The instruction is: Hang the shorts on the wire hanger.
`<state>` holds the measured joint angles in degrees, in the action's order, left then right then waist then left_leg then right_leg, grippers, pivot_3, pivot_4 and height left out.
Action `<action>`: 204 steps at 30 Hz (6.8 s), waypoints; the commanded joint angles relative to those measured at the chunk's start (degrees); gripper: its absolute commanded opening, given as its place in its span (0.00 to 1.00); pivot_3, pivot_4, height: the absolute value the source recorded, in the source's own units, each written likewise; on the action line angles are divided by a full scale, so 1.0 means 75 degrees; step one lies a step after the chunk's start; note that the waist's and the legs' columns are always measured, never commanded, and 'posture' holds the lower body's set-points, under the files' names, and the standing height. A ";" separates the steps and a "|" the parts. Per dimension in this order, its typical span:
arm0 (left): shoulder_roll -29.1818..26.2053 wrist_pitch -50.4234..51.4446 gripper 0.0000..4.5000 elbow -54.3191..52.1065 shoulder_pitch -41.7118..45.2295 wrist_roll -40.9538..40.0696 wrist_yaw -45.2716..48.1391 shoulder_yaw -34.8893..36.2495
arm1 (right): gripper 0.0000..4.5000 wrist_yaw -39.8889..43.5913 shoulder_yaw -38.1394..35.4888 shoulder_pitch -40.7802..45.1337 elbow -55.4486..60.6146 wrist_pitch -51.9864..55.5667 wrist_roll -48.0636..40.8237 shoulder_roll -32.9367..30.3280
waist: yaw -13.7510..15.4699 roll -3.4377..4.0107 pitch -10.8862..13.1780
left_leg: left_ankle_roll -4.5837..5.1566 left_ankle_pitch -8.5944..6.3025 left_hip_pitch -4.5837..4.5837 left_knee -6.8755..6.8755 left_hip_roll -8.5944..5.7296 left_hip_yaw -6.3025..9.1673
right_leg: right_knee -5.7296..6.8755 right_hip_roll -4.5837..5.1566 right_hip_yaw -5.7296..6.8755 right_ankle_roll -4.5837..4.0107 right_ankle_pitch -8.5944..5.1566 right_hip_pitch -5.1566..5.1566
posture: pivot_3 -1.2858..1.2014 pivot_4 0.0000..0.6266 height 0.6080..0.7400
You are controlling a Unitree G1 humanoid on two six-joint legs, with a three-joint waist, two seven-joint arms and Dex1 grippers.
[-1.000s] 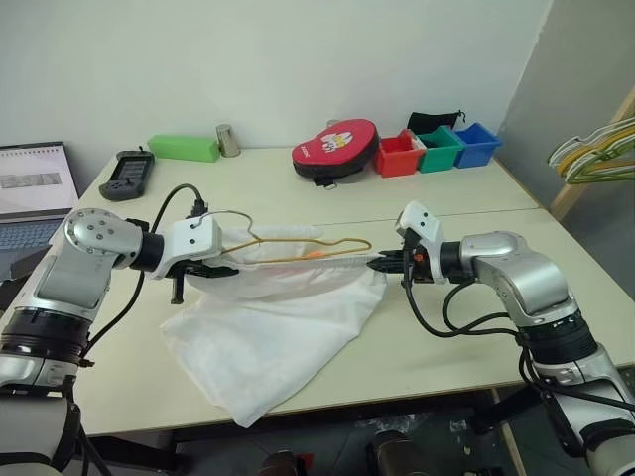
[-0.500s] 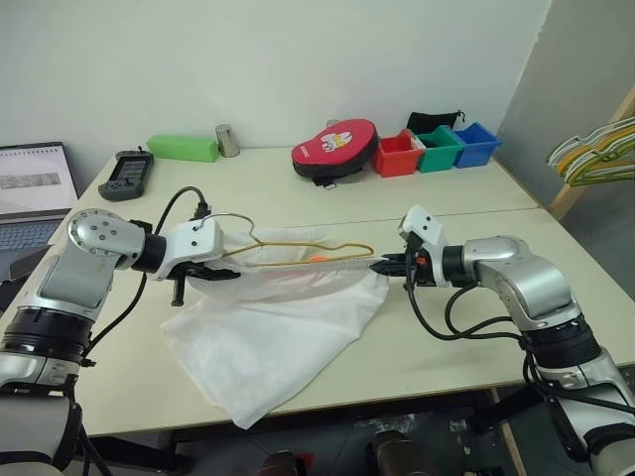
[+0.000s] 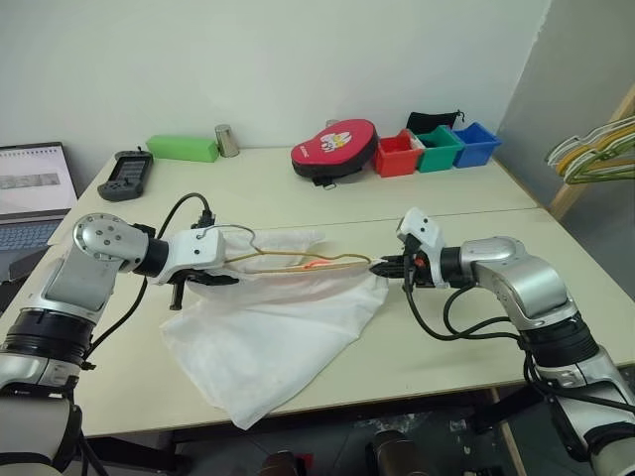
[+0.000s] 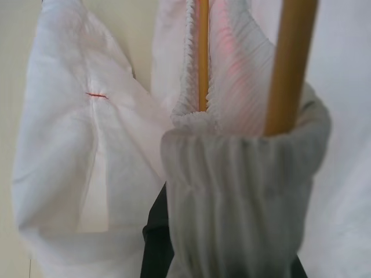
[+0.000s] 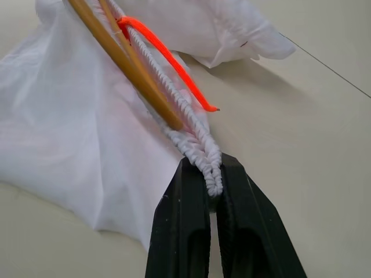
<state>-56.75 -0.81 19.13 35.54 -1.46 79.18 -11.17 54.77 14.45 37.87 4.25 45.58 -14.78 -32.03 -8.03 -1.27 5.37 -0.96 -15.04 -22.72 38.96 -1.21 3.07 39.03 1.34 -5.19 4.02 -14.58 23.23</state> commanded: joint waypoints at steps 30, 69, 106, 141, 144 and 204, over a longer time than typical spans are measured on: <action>0.0210 -0.0801 0.00 0.0605 0.0275 0.1363 -0.0588 -0.0604 | 0.01 -0.0381 0.0772 0.0507 0.1812 0.0299 0.0700 -0.1205 | -0.0057 -0.0020 -0.0014 | 0.0001 0.0001 -0.0009 0.0003 0.0001 -0.0004 | -0.0005 0.0003 -0.0002 0.0000 0.0000 0.0007 | 0.46 0.03 1.00; -0.0223 -0.1434 0.00 0.1748 0.0954 0.1949 -0.0630 -0.0962 | 0.01 0.0423 0.0812 0.0222 0.1575 -0.0634 0.1051 -0.2251 | -0.0137 -0.0020 -0.0013 | 0.0003 0.0002 -0.0006 0.0004 0.0003 -0.0009 | -0.0005 0.0001 -0.0007 0.0002 -0.0001 0.0005 | 0.46 0.05 1.00; 0.1456 0.0203 0.00 -0.0073 0.1651 0.2506 -0.1568 -0.1016 | 0.01 -0.0653 0.2252 0.1846 0.0552 -0.1035 0.2608 0.0088 | -0.0275 -0.0024 -0.0016 | 0.0002 0.0002 -0.0008 0.0004 -0.0003 0.0003 | 0.0005 0.0006 0.0001 0.0000 0.0000 0.0008 | 0.46 0.03 1.00; 0.1416 0.0420 0.00 -0.0330 0.1364 0.2477 -0.1991 -0.0849 | 0.99 -0.0560 0.2754 0.1905 -0.1684 -0.1719 0.3618 0.0251 | -0.0312 -0.0024 -0.0016 | 0.0002 0.0002 -0.0005 0.0004 -0.0006 0.0006 | 0.0007 0.0007 0.0002 -0.0001 0.0001 0.0006 | 0.49 0.04 1.00; 0.1332 0.0544 0.00 -0.0531 0.1229 0.2444 -0.1980 -0.0782 | 0.99 -0.0722 0.2691 0.2049 -0.2213 -0.2126 0.3796 0.0446 | -0.0270 -0.0023 -0.0016 | 0.0002 0.0002 -0.0007 0.0004 -0.0011 0.0008 | 0.0007 0.0011 0.0002 -0.0001 0.0002 0.0008 | 0.49 0.04 1.00; 0.0370 0.0827 0.99 -0.1128 0.0758 -0.1135 -0.0493 0.1227 | 0.00 -0.0191 0.0894 0.0696 -0.1368 -0.2174 0.3500 0.0377 | -0.0045 -0.0020 -0.0048 | -0.0001 0.0004 -0.0002 0.0001 -0.0007 0.0017 | 0.0010 0.0007 0.0011 -0.0006 0.0004 0.0004 | 0.49 0.00 1.00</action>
<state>-51.70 3.29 10.95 41.41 -8.54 74.35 -4.70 53.53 24.86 43.35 -8.13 26.83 13.76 -28.79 -8.37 -1.42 5.01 -0.97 -15.01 -22.71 38.97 -1.26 3.19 39.12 1.38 -5.12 3.98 -14.54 23.25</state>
